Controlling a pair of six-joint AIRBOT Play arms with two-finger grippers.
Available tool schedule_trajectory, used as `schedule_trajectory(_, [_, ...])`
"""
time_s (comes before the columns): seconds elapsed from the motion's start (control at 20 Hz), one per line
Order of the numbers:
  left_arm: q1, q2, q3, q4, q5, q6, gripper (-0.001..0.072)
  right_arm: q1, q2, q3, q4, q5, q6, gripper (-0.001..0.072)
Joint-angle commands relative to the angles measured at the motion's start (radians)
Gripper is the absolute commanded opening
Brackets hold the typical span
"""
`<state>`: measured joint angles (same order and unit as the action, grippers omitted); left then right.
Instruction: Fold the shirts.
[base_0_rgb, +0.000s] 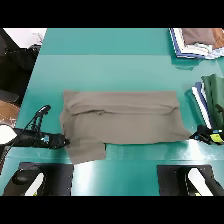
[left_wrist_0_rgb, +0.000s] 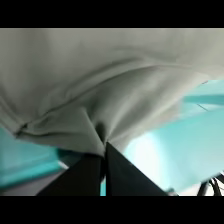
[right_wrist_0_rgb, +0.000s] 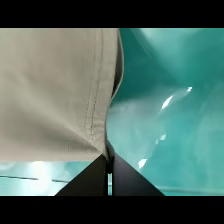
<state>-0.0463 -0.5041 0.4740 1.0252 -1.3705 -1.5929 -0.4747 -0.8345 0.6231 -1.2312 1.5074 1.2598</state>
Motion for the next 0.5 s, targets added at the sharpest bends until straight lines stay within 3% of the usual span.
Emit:
schedule_trajectory(0.0, [0.0,0.065,0.069,-0.011,-0.039,-0.042,0.0032,0.04,0.13,0.019,-0.006,0.014,0.069,0.0016])
schedule_trajectory(0.2, [0.0,-0.116,0.216,0.058,0.132,0.017,0.0033,0.194,0.045,0.164,0.016,-0.066,0.099,0.0016])
schedule_trajectory(0.45, [0.002,-0.444,0.367,0.06,0.387,0.075,0.0034,0.34,-0.249,0.375,0.017,-0.147,0.118,0.0017])
